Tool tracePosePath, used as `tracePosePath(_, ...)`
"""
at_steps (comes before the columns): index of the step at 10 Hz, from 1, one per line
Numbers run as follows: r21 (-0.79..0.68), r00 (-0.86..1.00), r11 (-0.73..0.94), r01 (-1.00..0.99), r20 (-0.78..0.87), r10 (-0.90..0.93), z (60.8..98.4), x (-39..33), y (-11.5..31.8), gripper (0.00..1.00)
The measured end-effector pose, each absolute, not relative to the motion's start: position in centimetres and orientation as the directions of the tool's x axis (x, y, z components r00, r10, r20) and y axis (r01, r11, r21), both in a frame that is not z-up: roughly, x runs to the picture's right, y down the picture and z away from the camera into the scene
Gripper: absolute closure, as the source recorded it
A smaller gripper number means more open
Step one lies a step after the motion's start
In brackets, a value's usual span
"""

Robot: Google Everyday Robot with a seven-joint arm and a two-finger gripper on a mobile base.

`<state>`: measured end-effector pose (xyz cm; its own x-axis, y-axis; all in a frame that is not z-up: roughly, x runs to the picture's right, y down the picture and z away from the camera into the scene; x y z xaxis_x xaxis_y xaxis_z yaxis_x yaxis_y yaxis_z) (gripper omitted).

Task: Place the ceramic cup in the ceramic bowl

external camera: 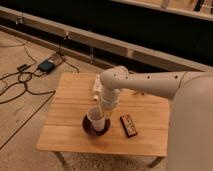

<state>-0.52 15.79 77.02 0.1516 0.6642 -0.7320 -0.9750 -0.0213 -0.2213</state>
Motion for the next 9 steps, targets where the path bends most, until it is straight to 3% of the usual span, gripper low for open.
tracePosePath(3, -0.246, 0.207, 0.045, -0.968, -0.686, 0.698, 76.9, -2.2, 16.6, 0.21)
tracePosePath(9, -0.207, 0.232, 0.13, -0.97, -0.606, 0.761, 76.4, -3.3, 16.8, 0.2)
